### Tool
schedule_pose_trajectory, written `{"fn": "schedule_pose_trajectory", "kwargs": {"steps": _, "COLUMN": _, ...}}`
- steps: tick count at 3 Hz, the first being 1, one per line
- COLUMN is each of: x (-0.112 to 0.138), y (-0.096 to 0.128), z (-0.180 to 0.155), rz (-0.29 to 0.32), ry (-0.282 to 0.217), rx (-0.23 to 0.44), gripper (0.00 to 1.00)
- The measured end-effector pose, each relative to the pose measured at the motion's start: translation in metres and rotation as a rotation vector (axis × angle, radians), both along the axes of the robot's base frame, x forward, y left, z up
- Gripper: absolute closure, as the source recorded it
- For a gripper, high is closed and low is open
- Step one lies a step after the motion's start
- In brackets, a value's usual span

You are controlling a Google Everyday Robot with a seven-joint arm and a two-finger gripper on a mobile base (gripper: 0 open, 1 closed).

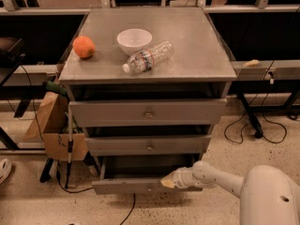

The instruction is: Close bottom drawer

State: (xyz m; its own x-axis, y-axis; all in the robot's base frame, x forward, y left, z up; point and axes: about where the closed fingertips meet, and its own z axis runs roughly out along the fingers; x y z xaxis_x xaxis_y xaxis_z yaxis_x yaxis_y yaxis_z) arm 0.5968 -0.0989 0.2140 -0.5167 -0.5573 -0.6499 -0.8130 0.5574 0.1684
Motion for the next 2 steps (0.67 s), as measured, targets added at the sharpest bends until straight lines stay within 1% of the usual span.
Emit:
{"fn": "schedule_pose_trajectory", "kwargs": {"steps": 1, "x": -0.0049, "y": -0.0045, "z": -0.0039, "rz": 0.0, "ry": 0.012, "rx": 0.006, "gripper": 1.0}}
{"fn": "schedule_pose_trajectory", "kwargs": {"steps": 2, "x": -0.0049, "y": -0.0045, "z": -0.0014, "rz": 0.0, "ry": 0.012, "rx": 0.006, "gripper": 1.0}}
